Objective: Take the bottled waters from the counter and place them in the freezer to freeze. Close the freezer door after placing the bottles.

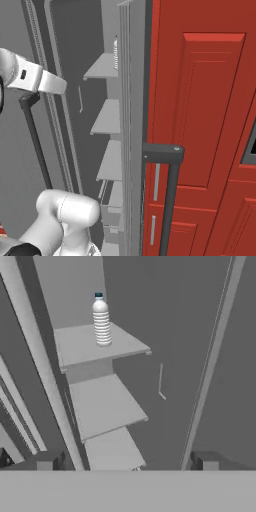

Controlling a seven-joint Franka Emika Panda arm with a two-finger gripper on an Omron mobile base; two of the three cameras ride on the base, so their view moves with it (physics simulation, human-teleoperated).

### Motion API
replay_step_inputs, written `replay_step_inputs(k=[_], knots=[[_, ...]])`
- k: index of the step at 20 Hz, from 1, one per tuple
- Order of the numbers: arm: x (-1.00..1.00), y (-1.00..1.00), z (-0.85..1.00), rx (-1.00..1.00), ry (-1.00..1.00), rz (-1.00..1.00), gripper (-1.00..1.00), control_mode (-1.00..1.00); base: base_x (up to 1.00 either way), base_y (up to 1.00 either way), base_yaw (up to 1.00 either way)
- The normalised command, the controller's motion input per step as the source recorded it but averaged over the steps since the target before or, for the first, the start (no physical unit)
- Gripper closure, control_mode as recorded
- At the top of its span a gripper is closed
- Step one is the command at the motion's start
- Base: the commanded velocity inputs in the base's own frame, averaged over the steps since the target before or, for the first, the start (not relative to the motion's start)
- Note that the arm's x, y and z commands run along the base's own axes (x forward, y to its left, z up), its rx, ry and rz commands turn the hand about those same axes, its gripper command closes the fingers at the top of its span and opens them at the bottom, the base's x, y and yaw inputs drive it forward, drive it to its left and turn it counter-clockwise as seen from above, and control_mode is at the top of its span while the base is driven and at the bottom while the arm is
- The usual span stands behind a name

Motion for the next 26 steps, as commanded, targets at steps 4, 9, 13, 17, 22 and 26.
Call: replay_step_inputs(k=[4,9,13,17,22,26], knots=[[-1.00,0.24,-0.14,0.13,0.13,0.00,-1.00,-1.00,0.00,0.00,0.00],[-1.00,0.06,-0.04,0.22,0.17,0.00,-1.00,-1.00,0.00,0.00,0.00],[-0.99,0.01,-0.29,0.30,0.10,0.03,-1.00,-1.00,0.00,0.00,0.00],[-0.54,0.15,-0.56,0.20,0.13,0.13,-1.00,-1.00,0.00,0.00,0.00],[-0.12,0.11,-0.50,0.03,0.15,0.08,-1.00,-1.00,0.00,0.00,0.00],[0.08,0.00,-0.26,-0.04,0.15,0.00,-1.00,-1.00,0.00,0.00,0.00]])
